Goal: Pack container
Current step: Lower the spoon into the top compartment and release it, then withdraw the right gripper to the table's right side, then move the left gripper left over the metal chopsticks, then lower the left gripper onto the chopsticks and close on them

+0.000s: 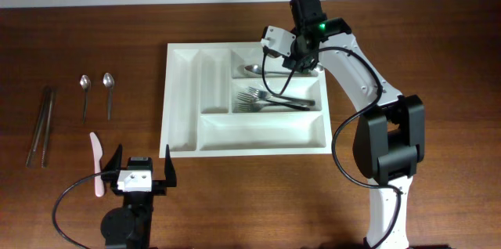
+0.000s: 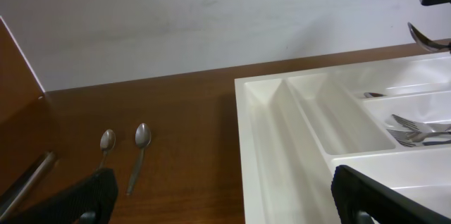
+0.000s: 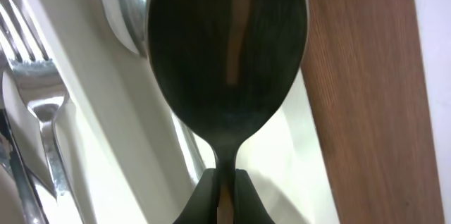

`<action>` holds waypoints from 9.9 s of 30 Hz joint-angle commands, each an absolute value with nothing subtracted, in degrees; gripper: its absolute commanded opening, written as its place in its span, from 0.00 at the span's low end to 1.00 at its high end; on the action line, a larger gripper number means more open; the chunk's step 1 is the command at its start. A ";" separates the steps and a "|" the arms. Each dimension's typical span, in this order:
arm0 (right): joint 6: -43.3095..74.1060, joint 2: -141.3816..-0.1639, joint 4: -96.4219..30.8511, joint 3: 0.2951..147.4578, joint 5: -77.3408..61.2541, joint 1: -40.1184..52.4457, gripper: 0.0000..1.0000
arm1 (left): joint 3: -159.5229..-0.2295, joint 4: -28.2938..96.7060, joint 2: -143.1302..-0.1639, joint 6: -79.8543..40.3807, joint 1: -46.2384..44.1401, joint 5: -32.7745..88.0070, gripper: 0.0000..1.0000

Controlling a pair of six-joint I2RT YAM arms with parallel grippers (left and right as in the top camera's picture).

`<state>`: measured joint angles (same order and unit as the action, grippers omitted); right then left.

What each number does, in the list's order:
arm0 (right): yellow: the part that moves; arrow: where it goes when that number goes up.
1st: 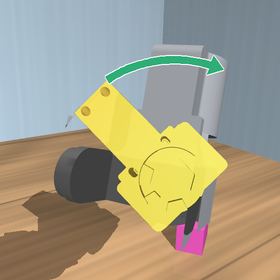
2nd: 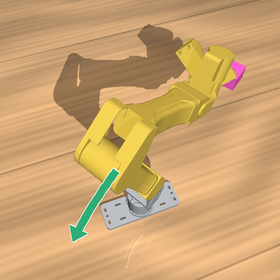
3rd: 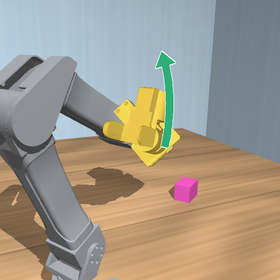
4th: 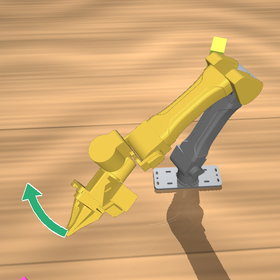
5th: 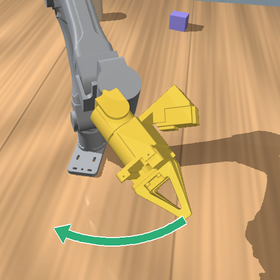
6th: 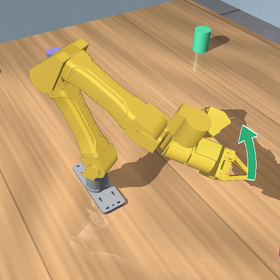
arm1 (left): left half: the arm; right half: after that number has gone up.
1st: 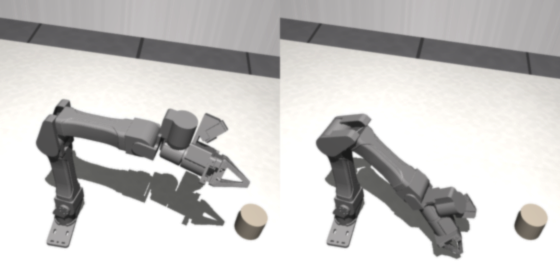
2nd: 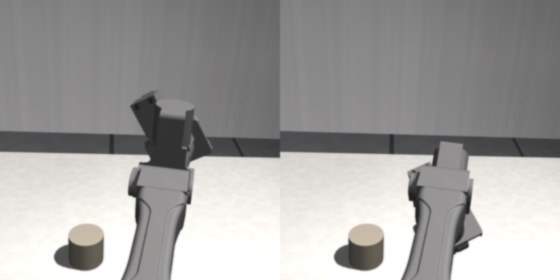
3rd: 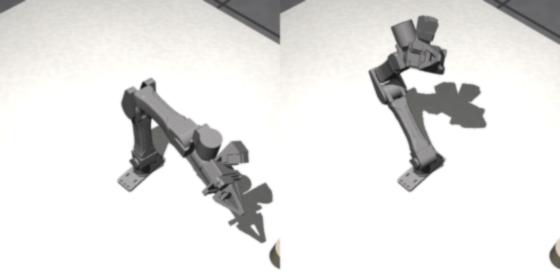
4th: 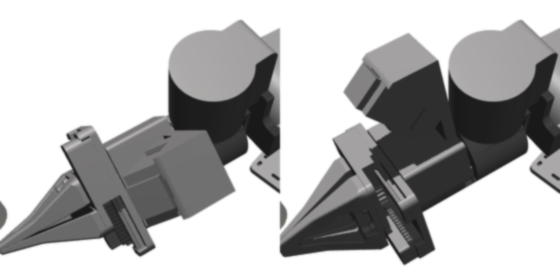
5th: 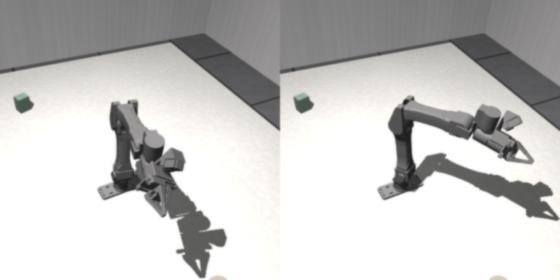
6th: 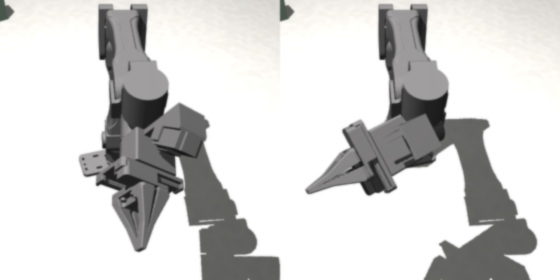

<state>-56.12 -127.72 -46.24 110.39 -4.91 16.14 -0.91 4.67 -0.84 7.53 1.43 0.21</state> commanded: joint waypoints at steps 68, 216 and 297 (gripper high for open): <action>-11.99 -118.78 -91.79 152.94 3.27 -7.33 0.99 | -0.54 4.71 -0.40 8.27 1.65 0.03 0.99; -3.57 -91.50 -42.15 59.53 -2.31 -30.41 0.99 | -109.89 65.28 -116.16 31.03 35.33 -3.88 0.99; -3.57 -91.50 -42.15 59.53 -2.31 -30.41 0.99 | -109.86 58.28 -135.28 37.36 41.04 2.17 0.99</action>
